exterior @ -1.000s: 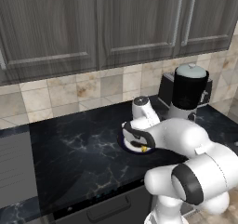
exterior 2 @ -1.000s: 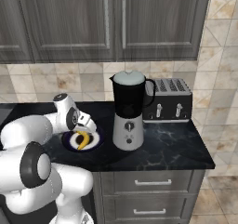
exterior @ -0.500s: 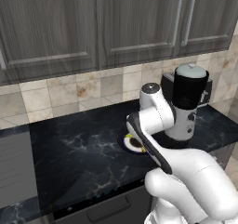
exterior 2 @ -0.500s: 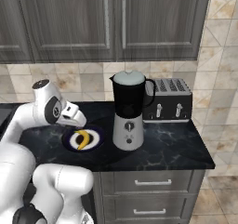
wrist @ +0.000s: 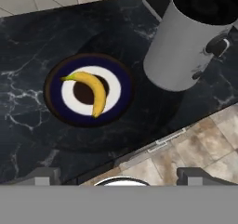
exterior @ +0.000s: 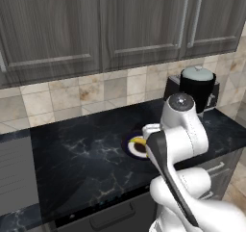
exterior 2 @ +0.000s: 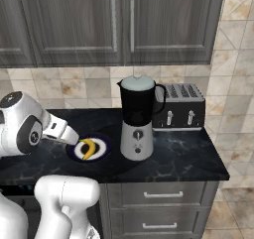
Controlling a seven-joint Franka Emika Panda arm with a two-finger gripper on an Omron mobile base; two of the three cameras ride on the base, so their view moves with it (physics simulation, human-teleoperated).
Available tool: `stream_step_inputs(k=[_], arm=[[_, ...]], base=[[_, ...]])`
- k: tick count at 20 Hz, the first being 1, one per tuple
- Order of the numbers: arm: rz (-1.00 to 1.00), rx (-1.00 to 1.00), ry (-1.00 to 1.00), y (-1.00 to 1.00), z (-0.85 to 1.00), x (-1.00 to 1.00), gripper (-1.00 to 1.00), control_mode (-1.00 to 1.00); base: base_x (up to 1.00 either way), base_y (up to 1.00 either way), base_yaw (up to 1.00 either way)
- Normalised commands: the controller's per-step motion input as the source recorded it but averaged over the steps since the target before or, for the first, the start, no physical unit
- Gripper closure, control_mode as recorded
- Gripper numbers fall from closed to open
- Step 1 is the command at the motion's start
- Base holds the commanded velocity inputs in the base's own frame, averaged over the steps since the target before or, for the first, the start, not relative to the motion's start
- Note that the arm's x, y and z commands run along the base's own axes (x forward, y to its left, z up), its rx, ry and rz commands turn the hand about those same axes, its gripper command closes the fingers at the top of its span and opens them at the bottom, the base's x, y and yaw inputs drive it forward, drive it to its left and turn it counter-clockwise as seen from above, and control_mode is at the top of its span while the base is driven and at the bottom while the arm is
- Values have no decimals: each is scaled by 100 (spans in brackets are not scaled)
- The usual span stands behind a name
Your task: Pick the tangerine and banana from the fridge and place them on the plate next to the blender to make a fruit smoothie.
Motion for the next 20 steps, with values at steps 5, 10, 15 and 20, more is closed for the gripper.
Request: stream_step_inputs(k=[5, 10, 15, 20], arm=[[5, 11, -4, -32, 42, -48, -100, -100], [4, 11, 0, -40, 10, -1, -100, -100], [0, 0, 0, 0, 0, 0, -100, 100], [0, 0, 0, 0, 0, 0, -100, 100]], base=[[0, 0, 0], [0, 0, 0], [-6, -3, -3], [-32, -35, -49]])
